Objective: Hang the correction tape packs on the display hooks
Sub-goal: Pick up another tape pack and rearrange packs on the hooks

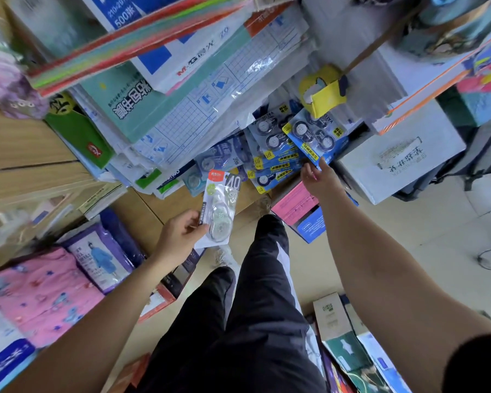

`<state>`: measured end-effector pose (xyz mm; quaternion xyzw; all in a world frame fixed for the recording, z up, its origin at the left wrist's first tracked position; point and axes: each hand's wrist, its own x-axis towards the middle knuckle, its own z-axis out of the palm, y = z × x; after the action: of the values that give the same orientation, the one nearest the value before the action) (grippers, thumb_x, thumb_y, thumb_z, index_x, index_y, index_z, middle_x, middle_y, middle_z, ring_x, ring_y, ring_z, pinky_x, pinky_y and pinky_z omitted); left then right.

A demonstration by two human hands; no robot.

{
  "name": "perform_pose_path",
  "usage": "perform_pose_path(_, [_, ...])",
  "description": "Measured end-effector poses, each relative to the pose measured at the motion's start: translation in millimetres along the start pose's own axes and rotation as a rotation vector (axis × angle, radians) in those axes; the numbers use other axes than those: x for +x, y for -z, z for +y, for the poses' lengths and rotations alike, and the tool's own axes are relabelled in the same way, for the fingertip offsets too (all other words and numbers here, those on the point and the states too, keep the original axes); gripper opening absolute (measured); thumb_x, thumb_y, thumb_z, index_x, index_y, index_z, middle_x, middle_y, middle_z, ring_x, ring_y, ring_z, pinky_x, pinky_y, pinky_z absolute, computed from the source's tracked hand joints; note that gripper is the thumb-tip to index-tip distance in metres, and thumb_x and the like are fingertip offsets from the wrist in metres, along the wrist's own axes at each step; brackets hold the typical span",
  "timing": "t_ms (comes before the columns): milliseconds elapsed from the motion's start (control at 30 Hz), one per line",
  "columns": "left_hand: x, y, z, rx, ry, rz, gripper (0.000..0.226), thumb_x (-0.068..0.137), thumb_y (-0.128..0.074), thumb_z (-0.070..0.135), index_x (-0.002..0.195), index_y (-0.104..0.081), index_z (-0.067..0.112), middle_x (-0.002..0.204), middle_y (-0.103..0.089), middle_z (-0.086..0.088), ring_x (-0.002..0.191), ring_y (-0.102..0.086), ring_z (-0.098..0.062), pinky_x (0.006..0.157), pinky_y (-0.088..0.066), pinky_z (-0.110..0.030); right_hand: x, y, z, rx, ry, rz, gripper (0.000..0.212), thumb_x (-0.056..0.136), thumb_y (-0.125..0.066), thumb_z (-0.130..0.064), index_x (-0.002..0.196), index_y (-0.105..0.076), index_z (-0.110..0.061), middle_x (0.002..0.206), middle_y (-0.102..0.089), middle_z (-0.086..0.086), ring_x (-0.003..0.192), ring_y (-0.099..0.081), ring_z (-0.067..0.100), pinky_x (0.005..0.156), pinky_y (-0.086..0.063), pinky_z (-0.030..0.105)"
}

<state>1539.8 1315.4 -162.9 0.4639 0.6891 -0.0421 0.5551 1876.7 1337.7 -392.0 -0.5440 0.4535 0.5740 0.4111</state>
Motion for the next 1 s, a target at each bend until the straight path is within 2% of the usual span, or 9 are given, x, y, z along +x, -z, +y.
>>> perform_pose_path(133, [-2.6,5.4,0.7,-0.008,-0.010,0.020,0.041,0.075,-0.062,0.049,0.095,-0.069,0.014,0.089,-0.076,0.000,0.087,-0.072,-0.027,0.077,-0.056,-0.046,-4.2,-13.9,-2.7,-0.042,0.048,0.043,0.025,0.094,-0.067,-0.019,0.114,-0.059,-0.007,0.092,-0.069,0.010,0.076,-0.071,0.021,0.045,-0.057,0.031])
perform_pose_path(267, [-5.7,5.3,5.3,-0.001,-0.017,0.042,0.019,0.088,-0.069,0.027,0.097,-0.068,0.010,0.091,-0.076,-0.003,0.089,-0.071,-0.031,0.078,-0.056,-0.051,-17.7,-9.3,1.8,-0.055,0.069,-0.042,0.015,0.099,-0.057,-0.014,0.088,-0.058,-0.005,0.071,-0.067,0.009,0.055,-0.069,0.017,0.045,-0.056,0.028])
perform_pose_path(333, [-8.4,5.2,6.9,-0.005,-0.020,0.050,0.007,0.093,-0.069,0.014,0.099,-0.068,0.010,0.093,-0.076,-0.002,0.090,-0.072,-0.029,0.079,-0.057,-0.053,-28.4,1.5,8.0,-0.122,0.081,-0.099,0.015,0.102,-0.053,-0.011,0.088,-0.055,-0.006,0.060,-0.066,0.007,0.050,-0.068,0.014,0.051,-0.059,0.027])
perform_pose_path(433, [-16.9,9.3,14.6,0.005,-0.046,0.068,0.014,0.089,-0.070,0.026,0.098,-0.068,0.016,0.093,-0.076,0.000,0.089,-0.073,-0.025,0.079,-0.059,-0.052,-54.0,25.2,19.7,-0.349,0.130,-0.133,0.010,0.100,-0.054,-0.007,0.090,-0.056,-0.008,0.064,-0.063,0.006,0.054,-0.066,0.014,0.058,-0.061,0.030])
perform_pose_path(600, [-33.4,20.9,23.0,0.121,-0.115,0.117,0.008,0.090,-0.069,0.027,0.095,-0.065,0.021,0.089,-0.075,0.007,0.081,-0.072,-0.017,0.076,-0.060,-0.049,-111.6,47.2,33.7,-1.042,0.445,-0.221,0.015,0.090,-0.066,-0.001,0.080,-0.060,-0.008,0.066,-0.062,0.009,0.053,-0.062,0.016,0.062,-0.057,0.033])
perform_pose_path(733, [-52.8,32.7,36.3,0.217,-0.161,0.183,0.009,0.091,-0.071,0.024,0.098,-0.068,0.019,0.086,-0.074,0.008,0.079,-0.071,-0.017,0.076,-0.059,-0.046,-152.4,40.3,35.1,-1.682,0.806,-0.288,0.016,0.089,-0.070,-0.011,0.073,-0.064,-0.012,0.059,-0.047,-0.004,0.052,-0.042,0.007,0.049,-0.032,0.011])
perform_pose_path(867, [-72.2,42.3,51.2,0.266,-0.193,0.249,0.013,0.092,-0.071,0.024,0.104,-0.068,0.019,0.083,-0.070,0.009,0.079,-0.069,-0.017,0.074,-0.058,-0.038,-198.3,29.1,37.2,-1.756,1.040,-0.360,0.006,0.089,-0.071,-0.013,0.091,-0.075,-0.009,0.070,-0.061,0.002,0.063,-0.051,0.016,0.063,-0.044,0.032])
perform_pose_path(933, [-85.2,46.8,62.8,0.318,-0.221,0.319,0.011,0.093,-0.070,0.024,0.103,-0.067,0.022,0.078,-0.064,0.016,0.073,-0.064,-0.007,0.062,-0.048,-0.020,-223.5,22.2,36.9,-1.719,1.134,-0.364,0.009,0.089,-0.069,-0.011,0.090,-0.073,-0.003,0.067,-0.058,0.005,0.059,-0.048,0.015,0.059,-0.039,0.027])
perform_pose_path(1000, [-100.7,54.9,77.1,0.394,-0.272,0.409,0.008,0.093,-0.070,0.024,0.101,-0.068,0.023,0.074,-0.062,0.017,0.067,-0.063,-0.009,0.057,-0.047,-0.023,-250.0,14.0,34.7,-1.667,1.240,-0.392,0.009,0.089,-0.067,-0.009,0.086,-0.072,-0.003,0.059,-0.056,0.006,0.051,-0.044,0.010,0.054,-0.036,0.022])
